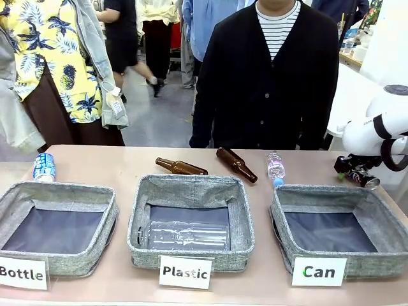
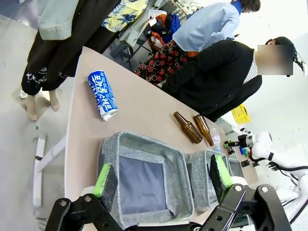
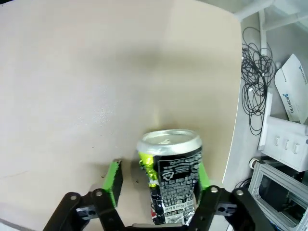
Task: Sort the can waste into the basket.
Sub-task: Pick up the can waste from the table and place it in the right Fabric basket.
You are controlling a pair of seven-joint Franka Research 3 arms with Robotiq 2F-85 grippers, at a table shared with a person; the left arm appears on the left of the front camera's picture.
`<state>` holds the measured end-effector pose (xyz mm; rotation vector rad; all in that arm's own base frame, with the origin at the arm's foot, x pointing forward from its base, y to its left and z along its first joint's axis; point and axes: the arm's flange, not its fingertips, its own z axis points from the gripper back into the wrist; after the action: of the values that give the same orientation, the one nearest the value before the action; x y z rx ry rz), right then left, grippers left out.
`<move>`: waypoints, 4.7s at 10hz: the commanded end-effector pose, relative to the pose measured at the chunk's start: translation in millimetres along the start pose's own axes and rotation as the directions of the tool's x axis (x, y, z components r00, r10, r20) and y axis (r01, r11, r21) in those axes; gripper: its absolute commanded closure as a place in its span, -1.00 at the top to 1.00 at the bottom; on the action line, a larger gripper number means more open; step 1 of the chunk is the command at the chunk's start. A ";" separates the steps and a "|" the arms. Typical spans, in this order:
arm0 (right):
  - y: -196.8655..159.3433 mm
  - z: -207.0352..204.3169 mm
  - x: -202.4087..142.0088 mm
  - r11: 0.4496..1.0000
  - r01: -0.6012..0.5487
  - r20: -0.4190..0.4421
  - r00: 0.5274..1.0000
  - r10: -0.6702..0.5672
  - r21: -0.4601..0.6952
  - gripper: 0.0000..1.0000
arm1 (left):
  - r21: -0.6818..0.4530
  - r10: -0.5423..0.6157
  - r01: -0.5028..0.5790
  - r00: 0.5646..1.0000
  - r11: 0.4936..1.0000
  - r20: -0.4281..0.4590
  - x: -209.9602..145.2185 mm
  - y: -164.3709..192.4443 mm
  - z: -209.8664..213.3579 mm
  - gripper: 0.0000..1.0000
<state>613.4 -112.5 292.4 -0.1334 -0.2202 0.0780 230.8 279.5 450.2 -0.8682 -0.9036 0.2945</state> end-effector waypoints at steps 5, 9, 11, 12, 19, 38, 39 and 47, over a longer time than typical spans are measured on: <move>-3.3 8.1 5.4 1.000 -0.018 -0.027 0.999 0.019 0.007 -1.00 | -0.020 -0.021 0.021 1.000 1.000 0.016 1.7 2.7 -1.0 1.00; 0.1 45.2 -12.6 0.999 -0.026 0.007 1.000 0.027 -0.029 -1.00 | -0.020 -0.021 0.021 1.000 1.000 0.016 1.7 2.7 -1.0 1.00; 0.5 112.2 -55.2 0.991 -0.128 0.116 0.985 0.131 -0.034 -1.00 | -0.020 -0.021 0.021 1.000 1.000 0.016 1.7 2.7 -1.0 1.00; 1.2 140.2 -75.3 0.986 -0.161 0.167 0.972 0.165 -0.036 -1.00 | -0.020 -0.021 0.021 1.000 1.000 0.016 1.7 2.7 -1.0 1.00; 77.1 206.9 -211.0 0.421 -0.907 0.430 0.379 0.819 -0.004 -1.00 | -0.020 -0.021 0.021 1.000 1.000 0.016 1.7 2.7 -1.0 1.00; 47.4 225.6 -178.7 0.519 -0.550 0.499 0.830 0.249 0.655 1.00 | -0.020 -0.021 0.021 1.000 1.000 0.016 1.7 2.7 -1.0 1.00; 30.0 231.3 -169.9 0.535 -0.259 0.339 0.939 -0.055 0.804 1.00 | -0.020 -0.021 0.021 1.000 1.000 0.016 1.7 2.7 -1.0 1.00; -63.6 186.9 -152.7 -0.130 0.271 -0.284 0.674 -0.682 0.954 1.00 | -0.020 -0.021 0.021 1.000 1.000 0.016 1.7 2.7 -1.0 1.00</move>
<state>423.4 -195.1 433.5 1.3255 -0.2985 -0.0903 230.7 280.5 449.8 -0.8682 -0.8989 0.2929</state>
